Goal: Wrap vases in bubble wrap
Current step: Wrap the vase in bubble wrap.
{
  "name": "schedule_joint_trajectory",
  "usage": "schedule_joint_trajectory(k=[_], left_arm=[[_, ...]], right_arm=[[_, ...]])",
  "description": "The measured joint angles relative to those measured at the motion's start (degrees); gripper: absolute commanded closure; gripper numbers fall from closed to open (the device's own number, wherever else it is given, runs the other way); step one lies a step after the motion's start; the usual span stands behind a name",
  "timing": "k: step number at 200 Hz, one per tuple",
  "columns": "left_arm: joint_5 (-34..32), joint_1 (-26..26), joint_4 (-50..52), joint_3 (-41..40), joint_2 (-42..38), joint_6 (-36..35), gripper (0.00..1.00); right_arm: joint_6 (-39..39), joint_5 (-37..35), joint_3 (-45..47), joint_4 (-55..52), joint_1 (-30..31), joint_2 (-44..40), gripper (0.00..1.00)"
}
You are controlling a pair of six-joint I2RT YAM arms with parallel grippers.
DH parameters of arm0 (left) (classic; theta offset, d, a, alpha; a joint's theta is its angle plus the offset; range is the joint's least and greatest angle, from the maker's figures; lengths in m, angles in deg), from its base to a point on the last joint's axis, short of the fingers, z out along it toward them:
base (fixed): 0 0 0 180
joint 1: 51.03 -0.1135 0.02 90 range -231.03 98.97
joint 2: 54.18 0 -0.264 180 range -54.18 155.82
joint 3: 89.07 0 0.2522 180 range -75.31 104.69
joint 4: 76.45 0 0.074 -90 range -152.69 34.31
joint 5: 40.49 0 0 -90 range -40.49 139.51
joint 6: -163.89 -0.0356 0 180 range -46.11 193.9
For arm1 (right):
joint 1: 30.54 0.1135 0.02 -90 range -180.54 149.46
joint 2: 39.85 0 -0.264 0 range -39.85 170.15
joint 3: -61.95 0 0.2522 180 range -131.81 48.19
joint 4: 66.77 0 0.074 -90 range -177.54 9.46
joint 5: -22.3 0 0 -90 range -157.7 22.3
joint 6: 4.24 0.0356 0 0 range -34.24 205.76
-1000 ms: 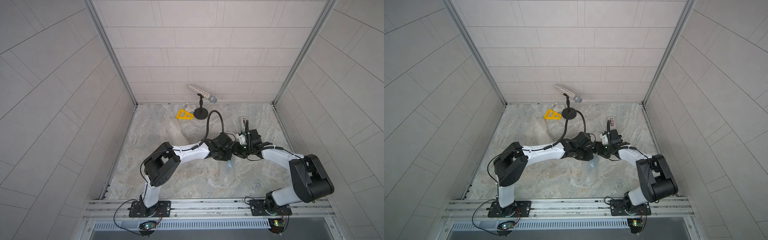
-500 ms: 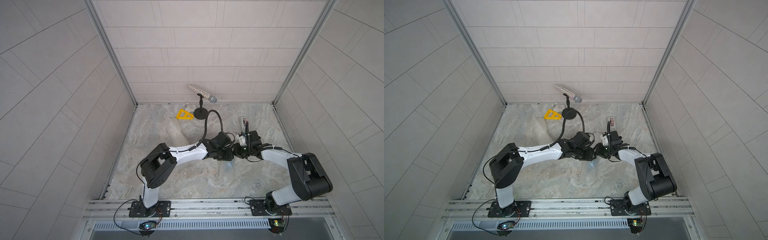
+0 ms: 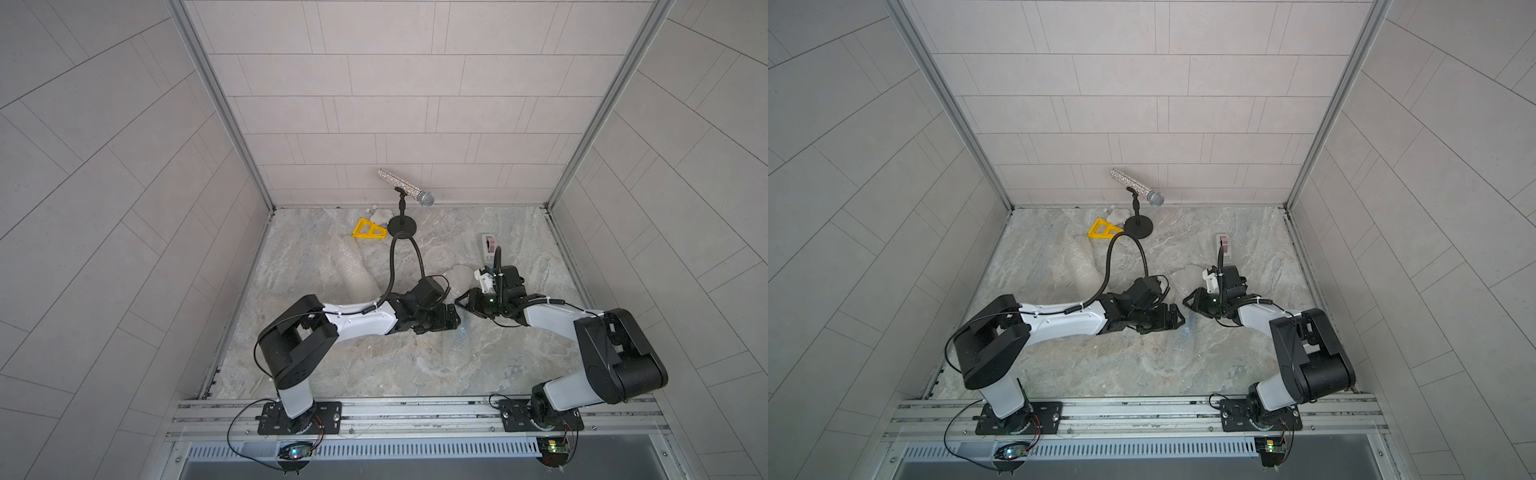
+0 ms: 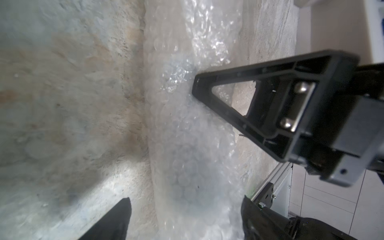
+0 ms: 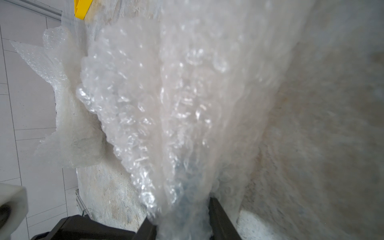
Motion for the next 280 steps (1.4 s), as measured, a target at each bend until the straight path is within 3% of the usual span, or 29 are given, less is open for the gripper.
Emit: schedule_joint_trajectory(k=[57,135,220,280], left_arm=[[0.8,0.0,-4.3,0.7,3.7,1.2,0.08],[-1.2,0.2,-2.5,1.9,5.6,-1.0,0.13],[-4.1,-3.9,11.7,1.8,-0.4,-14.0,0.1],[-0.3,-4.0,10.9,1.3,-5.0,-11.1,0.07]], right_arm=[[1.6,-0.6,1.5,1.5,0.0,-1.6,0.65],[4.9,-3.0,2.8,2.1,0.3,-3.3,0.69],[18.9,-14.4,7.1,13.2,10.1,-4.7,0.68],[19.7,-17.8,7.1,10.4,10.4,-7.4,0.68]])
